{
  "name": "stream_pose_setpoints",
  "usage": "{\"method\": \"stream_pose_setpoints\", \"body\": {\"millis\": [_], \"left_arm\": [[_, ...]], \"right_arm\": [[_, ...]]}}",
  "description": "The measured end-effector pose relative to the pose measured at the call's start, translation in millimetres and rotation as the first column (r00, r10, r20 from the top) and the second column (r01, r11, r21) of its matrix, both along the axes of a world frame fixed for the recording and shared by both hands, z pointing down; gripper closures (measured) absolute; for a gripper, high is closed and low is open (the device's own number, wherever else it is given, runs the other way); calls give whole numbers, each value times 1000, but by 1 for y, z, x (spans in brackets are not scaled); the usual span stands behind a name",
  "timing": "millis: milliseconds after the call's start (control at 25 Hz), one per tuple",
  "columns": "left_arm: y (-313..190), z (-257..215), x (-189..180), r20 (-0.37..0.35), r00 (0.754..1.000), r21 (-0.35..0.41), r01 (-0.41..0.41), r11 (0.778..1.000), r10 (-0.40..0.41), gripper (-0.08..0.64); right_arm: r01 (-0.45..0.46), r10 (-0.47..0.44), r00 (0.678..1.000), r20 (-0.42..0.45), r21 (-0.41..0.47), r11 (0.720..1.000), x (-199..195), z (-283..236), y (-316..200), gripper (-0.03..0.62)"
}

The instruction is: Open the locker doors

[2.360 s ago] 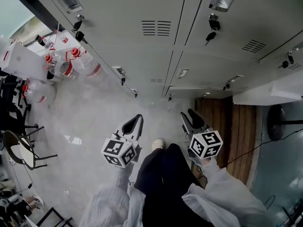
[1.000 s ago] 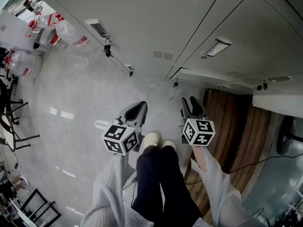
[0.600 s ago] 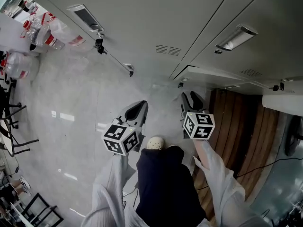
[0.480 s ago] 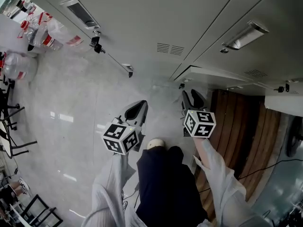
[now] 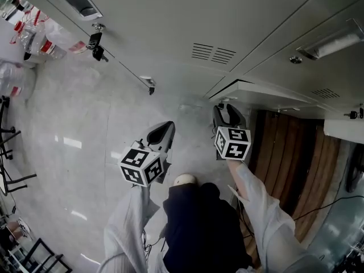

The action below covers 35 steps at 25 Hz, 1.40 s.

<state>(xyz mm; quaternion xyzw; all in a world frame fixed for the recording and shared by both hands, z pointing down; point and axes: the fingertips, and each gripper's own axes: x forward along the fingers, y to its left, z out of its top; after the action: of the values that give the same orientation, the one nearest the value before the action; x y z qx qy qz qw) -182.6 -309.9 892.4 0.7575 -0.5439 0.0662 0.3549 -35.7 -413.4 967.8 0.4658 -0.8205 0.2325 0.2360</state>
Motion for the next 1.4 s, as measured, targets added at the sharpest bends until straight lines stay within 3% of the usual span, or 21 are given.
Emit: {"method": "stream_pose_setpoints", "body": {"millis": [120,320,480,720,960,1080,1400], "left_arm": [[-1,9,-1,-4,1000,-7,-4,1000,4,549],[3,16,-5,-37,999,-31,-3,1000,2,549],[7,17,-5,-52,999,-46,-16,999,14,549],[12,20,-13,-74,997,-70,8,997,-14,549],[18,26,-17,-69,997,-95,13,995,-20,549],[22,27,-16,-74,997,-101,13,995,-21,549],[34,25,-14,-81,996,-120,13,993,-23,549]], "right_arm": [[-38,38,999,-20,13,999,2,9,-12,420],[-133,134,991,25,-29,991,-1,20,-22,407],[-185,185,983,-4,-21,983,0,20,-30,405],[-303,306,952,30,-60,951,7,21,-37,405],[-301,302,953,24,-36,953,3,20,-37,465],[-319,319,947,21,-35,947,3,20,-34,466],[-270,270,961,-54,3,963,6,19,-19,480]]}}
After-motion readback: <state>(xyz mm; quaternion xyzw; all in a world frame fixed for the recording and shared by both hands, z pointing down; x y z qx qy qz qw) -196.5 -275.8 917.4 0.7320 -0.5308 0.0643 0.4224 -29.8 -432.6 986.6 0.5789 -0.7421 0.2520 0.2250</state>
